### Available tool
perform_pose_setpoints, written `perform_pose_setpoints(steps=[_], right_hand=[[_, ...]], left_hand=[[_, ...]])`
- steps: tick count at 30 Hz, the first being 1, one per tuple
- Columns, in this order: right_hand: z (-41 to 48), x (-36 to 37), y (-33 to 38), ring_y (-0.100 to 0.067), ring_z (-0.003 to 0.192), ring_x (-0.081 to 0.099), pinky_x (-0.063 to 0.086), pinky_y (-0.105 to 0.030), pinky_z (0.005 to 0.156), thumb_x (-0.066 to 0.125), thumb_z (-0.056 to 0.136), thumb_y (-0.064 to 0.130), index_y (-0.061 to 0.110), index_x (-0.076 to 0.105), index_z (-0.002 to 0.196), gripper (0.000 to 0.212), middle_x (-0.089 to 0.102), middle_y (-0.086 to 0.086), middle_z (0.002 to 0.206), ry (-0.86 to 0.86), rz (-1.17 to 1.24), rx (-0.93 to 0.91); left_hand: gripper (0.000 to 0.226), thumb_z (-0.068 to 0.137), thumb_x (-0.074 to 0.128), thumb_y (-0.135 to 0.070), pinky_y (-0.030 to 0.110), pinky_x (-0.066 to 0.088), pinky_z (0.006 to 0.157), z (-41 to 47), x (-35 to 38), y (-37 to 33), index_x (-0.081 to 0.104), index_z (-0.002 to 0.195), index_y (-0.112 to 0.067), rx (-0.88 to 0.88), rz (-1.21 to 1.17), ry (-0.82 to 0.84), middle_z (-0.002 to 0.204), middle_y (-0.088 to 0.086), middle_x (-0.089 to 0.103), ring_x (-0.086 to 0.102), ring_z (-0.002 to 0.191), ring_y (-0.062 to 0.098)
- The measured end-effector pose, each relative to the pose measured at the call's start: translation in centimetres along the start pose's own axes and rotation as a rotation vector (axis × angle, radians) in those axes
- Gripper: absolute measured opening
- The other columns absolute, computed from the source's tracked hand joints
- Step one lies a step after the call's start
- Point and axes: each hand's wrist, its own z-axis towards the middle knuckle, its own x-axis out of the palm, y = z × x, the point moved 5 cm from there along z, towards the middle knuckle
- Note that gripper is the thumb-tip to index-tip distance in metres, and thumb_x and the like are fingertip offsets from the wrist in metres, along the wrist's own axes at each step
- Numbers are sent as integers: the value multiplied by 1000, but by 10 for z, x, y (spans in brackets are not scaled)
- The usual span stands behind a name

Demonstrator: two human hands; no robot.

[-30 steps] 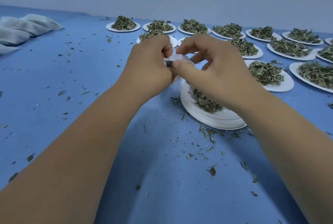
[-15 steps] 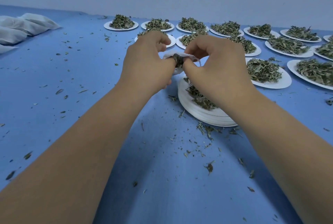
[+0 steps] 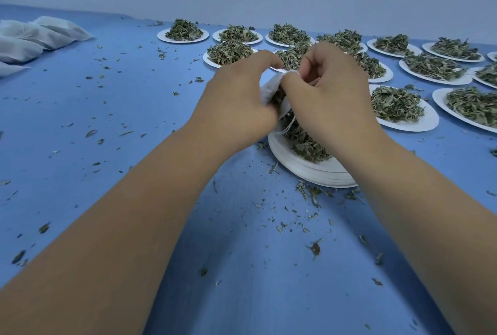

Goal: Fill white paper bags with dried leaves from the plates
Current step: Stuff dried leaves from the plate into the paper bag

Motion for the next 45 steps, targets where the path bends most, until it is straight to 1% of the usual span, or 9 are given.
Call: perform_pose_setpoints(steps=[7, 11, 14, 17, 24, 29, 32, 38, 45], right_hand=[[-3, 2, 12, -8, 73, 65, 49, -16, 61, 71, 78, 16, 18, 63, 89, 14, 67, 7, 81, 94, 71, -63], [-7, 4, 18, -14, 78, 68, 56, -36, 74, 60, 80, 8, 15, 68, 87, 13, 70, 4, 81, 131, 90, -91], [-6, 3, 18, -13, 79, 68, 55, -34, 74, 60, 83, 10, 17, 70, 84, 12, 70, 7, 79, 101, 58, -99], [-5, 4, 15, -10, 82, 67, 55, -29, 77, 60, 79, 1, 16, 71, 87, 21, 71, 7, 83, 115, 39, -85], [-5, 5, 13, -13, 86, 72, 59, -42, 80, 66, 74, 3, 15, 71, 88, 19, 74, 4, 85, 150, 141, -52], [-5, 3, 12, -6, 87, 72, 59, -30, 73, 62, 80, -3, 18, 69, 88, 25, 73, 8, 88, 164, 168, -67], [-3, 2, 12, -3, 82, 68, 51, -20, 66, 74, 86, 13, 21, 69, 90, 10, 70, 13, 91, 136, 68, -104], [-1, -9, 13, -13, 70, 54, 38, -16, 62, 65, 74, 3, 18, 58, 83, 20, 56, 14, 75, 57, -98, -194], [2, -14, 10, -7, 64, 59, 42, -22, 60, 68, 83, 18, 22, 62, 84, 8, 61, 14, 74, 33, -8, -96]], left_hand=[[45, 81, 61, -28, 26, 47, 79, 5, -8, 9, 60, 125, -32, -93, 74, -58, 119, -7, 66, 61, 99, 15], [37, 81, 62, -27, 25, 52, 76, 4, -7, 4, 64, 118, -32, -117, 5, -46, 110, -10, 69, 64, 92, 10], [34, 84, 58, -22, 25, 53, 78, 5, -9, 3, 66, 115, -32, -131, -31, -63, 111, -10, 69, 65, 94, 9], [37, 81, 58, -13, 6, 39, 80, 5, -8, 4, 66, 113, -30, -160, -112, -29, 122, -12, 66, 57, 115, 0], [38, 79, 61, -12, 18, 45, 76, 5, -6, 5, 67, 111, -30, -152, -124, -13, 121, -14, 65, 63, 106, 4], [41, 79, 59, -7, 15, 52, 72, 8, -9, 9, 68, 112, -30, -146, -135, -24, 112, -15, 69, 68, 89, -4], [33, 82, 66, -11, 11, 51, 71, 9, -10, 12, 69, 108, -31, -160, -155, -69, 103, -20, 69, 66, 84, -9], [40, 77, 61, -17, 24, 47, 87, 6, -16, 9, 68, 113, -32, -54, 29, -71, 117, -14, 67, 61, 102, 6], [64, 68, 49, -12, 23, 39, 106, 4, -15, -5, 58, 129, -28, 26, -491, 179, 139, -16, 56, 41, 135, -7]])
